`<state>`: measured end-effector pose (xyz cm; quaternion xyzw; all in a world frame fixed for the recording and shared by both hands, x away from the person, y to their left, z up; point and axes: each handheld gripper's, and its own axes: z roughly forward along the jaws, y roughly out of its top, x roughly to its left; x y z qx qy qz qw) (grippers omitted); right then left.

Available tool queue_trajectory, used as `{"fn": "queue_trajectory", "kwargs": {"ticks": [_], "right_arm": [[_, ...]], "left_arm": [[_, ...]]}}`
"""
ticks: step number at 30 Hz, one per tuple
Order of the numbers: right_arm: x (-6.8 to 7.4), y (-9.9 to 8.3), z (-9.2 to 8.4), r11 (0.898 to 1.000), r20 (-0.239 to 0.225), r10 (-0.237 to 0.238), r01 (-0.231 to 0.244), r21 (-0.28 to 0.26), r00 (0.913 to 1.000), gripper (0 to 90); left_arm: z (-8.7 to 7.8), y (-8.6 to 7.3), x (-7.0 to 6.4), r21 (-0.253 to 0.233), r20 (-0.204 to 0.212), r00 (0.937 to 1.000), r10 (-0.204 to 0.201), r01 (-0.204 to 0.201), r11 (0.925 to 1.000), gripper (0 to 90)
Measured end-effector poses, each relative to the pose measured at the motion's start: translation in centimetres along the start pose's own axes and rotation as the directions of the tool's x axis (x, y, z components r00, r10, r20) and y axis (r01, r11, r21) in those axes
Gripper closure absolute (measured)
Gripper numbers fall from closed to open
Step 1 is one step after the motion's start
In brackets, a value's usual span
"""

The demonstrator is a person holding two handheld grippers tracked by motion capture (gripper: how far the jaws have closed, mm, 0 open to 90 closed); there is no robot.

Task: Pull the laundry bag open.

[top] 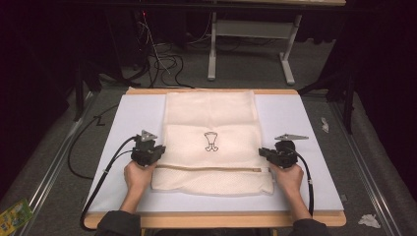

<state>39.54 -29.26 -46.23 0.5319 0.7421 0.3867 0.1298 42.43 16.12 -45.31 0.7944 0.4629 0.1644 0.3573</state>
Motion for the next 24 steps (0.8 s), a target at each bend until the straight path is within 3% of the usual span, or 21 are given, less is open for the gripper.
{"fn": "queue_trajectory", "kwargs": {"ticks": [24], "right_arm": [[0.28,-0.44,0.04,1.0,0.027,-0.025,0.025,0.01,0.9993,80.8]], "left_arm": [[-0.09,-0.78,-0.43,-0.006,-0.031,0.9993,0.022,-0.022,0.9997,80.5]]}}
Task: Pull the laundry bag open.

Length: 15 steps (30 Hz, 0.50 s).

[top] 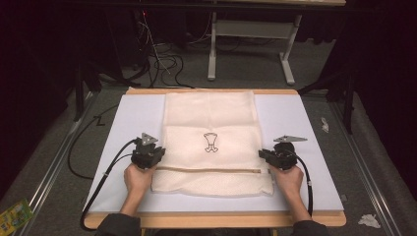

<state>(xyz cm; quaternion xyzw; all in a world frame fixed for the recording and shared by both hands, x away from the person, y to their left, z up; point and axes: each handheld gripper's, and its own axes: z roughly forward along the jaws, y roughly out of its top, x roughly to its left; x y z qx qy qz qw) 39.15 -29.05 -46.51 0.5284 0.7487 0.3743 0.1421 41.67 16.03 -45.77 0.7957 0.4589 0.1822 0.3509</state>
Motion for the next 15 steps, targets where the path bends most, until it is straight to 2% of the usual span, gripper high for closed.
{"fn": "queue_trajectory", "kwargs": {"ticks": [2,4,7,10,11,12,15], "right_arm": [[0.0,0.0,-0.3,1.0,0.001,0.009,-0.009,-0.002,1.0,79.5],[0.0,-0.2,-0.5,1.0,0.002,0.011,-0.011,-0.014,0.9999,77.0],[0.1,-0.7,-1.0,1.0,0.007,0.018,-0.018,-0.02,0.9998,68.0],[0.1,-1.1,-1.4,1.0,0.005,0.022,-0.022,-0.018,0.9997,63.0],[0.0,-1.4,-1.8,1.0,0.006,0.017,-0.017,-0.022,0.9998,57.5],[0.0,-1.7,-2.1,1.0,0.007,0.018,-0.018,-0.019,0.9998,55.7],[-0.1,-2.4,-2.5,0.999,-0.001,0.029,-0.029,-0.031,0.9996,52.8]], "left_arm": [[-0.2,0.0,0.0,-0.001,-0.009,0.9999,0.008,-0.008,1.0,77.3],[-0.5,-0.1,0.0,-0.015,-0.024,0.9994,0.024,-0.024,0.9996,69.8],[-1.0,-0.4,-0.5,-0.042,-0.037,0.9987,0.036,-0.037,0.9984,61.5],[-1.5,-0.8,-1.3,-0.079,-0.029,0.9979,0.057,-0.059,0.9951,57.7],[-1.6,-1.0,-2.0,-0.092,-0.022,0.9969,0.076,-0.078,0.9927,54.5],[-1.6,-1.0,-2.0,-0.092,-0.022,0.9969,0.076,-0.078,0.9927,53.2],[-1.4,-1.2,-3.3,-0.094,-0.002,0.9948,0.102,-0.101,0.9904,51.4]]}}
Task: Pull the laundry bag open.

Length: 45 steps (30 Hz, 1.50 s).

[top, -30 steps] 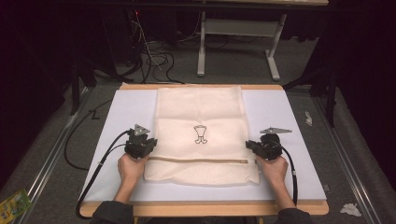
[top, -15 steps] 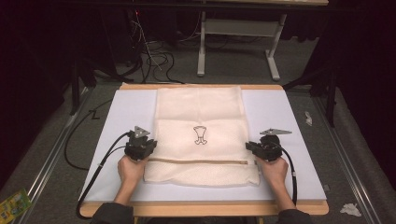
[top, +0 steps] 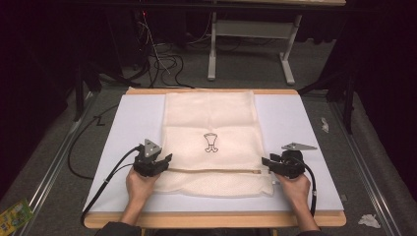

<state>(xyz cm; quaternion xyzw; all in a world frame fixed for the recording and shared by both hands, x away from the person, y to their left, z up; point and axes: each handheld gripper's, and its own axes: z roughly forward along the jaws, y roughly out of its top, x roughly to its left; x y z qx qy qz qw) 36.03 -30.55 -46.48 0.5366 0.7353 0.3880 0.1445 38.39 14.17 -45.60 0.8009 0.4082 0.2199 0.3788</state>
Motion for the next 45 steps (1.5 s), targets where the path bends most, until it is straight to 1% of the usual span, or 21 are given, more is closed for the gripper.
{"fn": "queue_trajectory", "kwargs": {"ticks": [1,3,6,9,10,11,13,17,19,20,23,24,25,27,28,31,32,36,39,44,45], "right_arm": [[0.0,-0.3,-0.1,1.0,-0.004,0.009,-0.009,-0.006,1.0,52.1],[-0.1,-0.7,-0.2,1.0,-0.005,0.023,-0.023,-0.005,0.9997,51.0],[-0.3,-1.2,-0.2,0.999,-0.02,0.042,-0.042,-0.012,0.9989,50.1],[-0.1,-1.3,-0.1,0.999,-0.03,0.041,-0.042,-0.01,0.9987,50.2],[0.1,-1.3,0.0,0.999,-0.04,0.042,-0.042,-0.007,0.9983,50.4],[0.1,-1.3,0.0,0.999,-0.04,0.042,-0.042,-0.007,0.9983,50.4],[0.3,-1.3,0.2,0.999,-0.045,0.042,-0.042,0.001,0.9981,50.9],[0.9,-1.1,0.5,0.999,-0.048,0.038,-0.037,0.019,0.9981,51.8],[1.0,-1.1,0.8,0.999,-0.043,0.029,-0.028,0.028,0.9986,51.9],[1.2,-1.0,0.9,0.999,-0.037,0.037,-0.036,0.037,0.9986,52.9],[1.3,-1.0,1.0,0.998,-0.039,0.039,-0.037,0.043,0.9985,54.1],[1.5,-0.9,1.0,0.999,-0.022,0.011,-0.01,0.052,0.9997,57.4],[1.5,-0.9,1.0,0.999,-0.022,0.011,-0.01,0.052,0.9997,57.4],[1.9,-0.9,1.0,0.997,0.011,-0.04,0.039,0.062,0.9991,64.4],[1.9,-0.9,1.0,0.997,0.011,-0.04,0.039,0.062,0.9991,64.4],[2.2,-0.9,1.1,0.994,0.018,-0.085,0.084,0.067,0.9962,71.1],[2.3,-0.9,1.1,0.993,0.019,-0.095,0.093,0.073,0.9953,76.3],[2.3,-0.8,1.1,0.992,0.019,-0.109,0.108,0.067,0.9939,83.0],[2.2,-0.8,0.9,0.992,0.005,-0.115,0.115,0.052,0.9933,86.5],[2.1,-0.7,0.4,0.994,-0.026,-0.107,0.107,0.023,0.9939,87.8],[2.1,-0.7,0.4,0.994,-0.026,-0.107,0.107,0.023,0.9939,87.8]], "left_arm": [[0.1,0.0,-0.4,-0.002,0.009,1.0,0.004,-0.004,1.0,50.7],[0.4,-0.1,-1.1,-0.012,0.044,0.9989,-0.013,0.013,0.9998,49.7],[1.1,-0.1,-1.9,0.008,0.042,0.9991,0.008,-0.008,0.9999,48.5],[1.6,0.0,-2.9,0.015,0.051,0.9983,0.026,-0.027,0.9995,47.8],[1.6,0.2,-3.5,0.0,0.077,0.997,0.012,-0.012,0.9999,47.4],[1.6,0.2,-3.5,0.0,0.077,0.997,0.012,-0.012,0.9999,46.9],[1.7,0.5,-4.3,0.001,0.081,0.996,0.037,-0.037,0.9993,46.7],[2.1,1.2,-5.9,-0.012,0.116,0.9915,0.059,-0.058,0.9983,46.2],[2.4,1.6,-6.7,-0.016,0.138,0.9883,0.064,-0.063,0.9979,46.0],[2.8,1.9,-7.5,-0.006,0.158,0.9848,0.073,-0.073,0.9973,46.1],[3.2,2.1,-8.2,0.006,0.164,0.9822,0.091,-0.093,0.9956,46.2],[3.8,2.3,-9.1,0.012,0.172,0.9789,0.11,-0.113,0.9935,46.1],[3.8,2.3,-9.1,0.012,0.172,0.9789,0.11,-0.113,0.9935,46.1],[4.4,2.5,-9.6,0.016,0.187,0.9764,0.109,-0.114,0.9934,46.1],[4.6,2.5,-9.8,0.023,0.188,0.976,0.111,-0.117,0.9929,46.1],[5.3,2.6,-10.4,0.029,0.196,0.9741,0.112,-0.12,0.9924,46.1],[5.6,2.7,-10.6,0.033,0.202,0.973,0.111,-0.12,0.9922,45.9],[5.8,2.6,-10.9,0.036,0.197,0.9724,0.125,-0.135,0.9902,46.1],[5.9,2.6,-10.9,0.037,0.198,0.9725,0.123,-0.133,0.9905,46.3],[5.7,3.1,-11.0,0.019,0.242,0.9651,0.101,-0.109,0.9939,46.2],[5.7,3.1,-11.0,0.019,0.242,0.9651,0.101,-0.109,0.9939,46.3]]}}
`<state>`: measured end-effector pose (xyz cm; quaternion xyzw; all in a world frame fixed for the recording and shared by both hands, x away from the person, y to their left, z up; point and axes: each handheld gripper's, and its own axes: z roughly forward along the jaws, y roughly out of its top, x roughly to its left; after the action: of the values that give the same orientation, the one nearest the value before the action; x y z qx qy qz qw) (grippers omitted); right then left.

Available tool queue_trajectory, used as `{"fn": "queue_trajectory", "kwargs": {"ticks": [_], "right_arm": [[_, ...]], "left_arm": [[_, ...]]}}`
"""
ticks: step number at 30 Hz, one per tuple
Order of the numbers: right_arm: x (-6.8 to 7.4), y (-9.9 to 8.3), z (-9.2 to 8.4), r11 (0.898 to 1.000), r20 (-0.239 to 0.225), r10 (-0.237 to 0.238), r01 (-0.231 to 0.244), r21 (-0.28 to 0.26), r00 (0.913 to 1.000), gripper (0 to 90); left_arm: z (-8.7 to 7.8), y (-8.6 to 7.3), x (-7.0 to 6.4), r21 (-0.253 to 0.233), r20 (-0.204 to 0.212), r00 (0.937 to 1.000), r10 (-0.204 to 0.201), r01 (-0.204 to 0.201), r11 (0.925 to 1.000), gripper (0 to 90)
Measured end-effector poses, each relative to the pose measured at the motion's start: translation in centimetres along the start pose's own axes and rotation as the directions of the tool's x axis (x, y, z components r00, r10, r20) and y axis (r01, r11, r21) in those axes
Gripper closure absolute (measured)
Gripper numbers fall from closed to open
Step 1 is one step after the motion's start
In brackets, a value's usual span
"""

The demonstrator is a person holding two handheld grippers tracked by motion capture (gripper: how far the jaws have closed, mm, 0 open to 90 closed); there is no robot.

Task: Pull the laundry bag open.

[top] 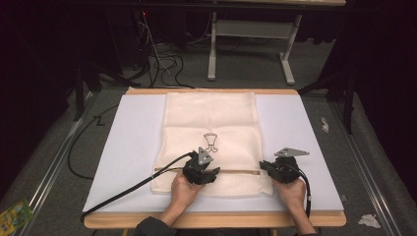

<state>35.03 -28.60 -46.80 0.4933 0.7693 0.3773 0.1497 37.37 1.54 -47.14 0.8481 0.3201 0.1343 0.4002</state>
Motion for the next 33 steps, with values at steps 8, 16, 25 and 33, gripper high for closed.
{"fn": "queue_trajectory", "kwargs": {"ticks": [8,16,25,33], "right_arm": [[-0.1,0.4,-0.6,1.0,-0.027,0.005,-0.006,-0.026,0.9996,88.1],[-0.1,0.8,-1.0,0.999,-0.037,0.006,-0.008,-0.042,0.9993,88.1],[-0.2,1.1,-1.4,0.998,-0.05,0.01,-0.012,-0.056,0.9987,88.2],[-0.2,1.2,-1.6,0.998,-0.061,0.014,-0.018,-0.066,0.998,88.3]], "left_arm": [[0.2,0.8,-0.8,-0.007,0.042,0.9991,0.009,-0.009,0.9999,47.2],[0.8,2.5,-2.9,-0.012,0.099,0.9936,0.055,-0.054,0.9985,50.0],[1.5,3.4,-4.5,0.002,0.168,0.9831,0.074,-0.075,0.9972,55.2],[2.4,4.2,-6.3,0.011,0.212,0.9729,0.092,-0.097,0.9952,56.3]]}}
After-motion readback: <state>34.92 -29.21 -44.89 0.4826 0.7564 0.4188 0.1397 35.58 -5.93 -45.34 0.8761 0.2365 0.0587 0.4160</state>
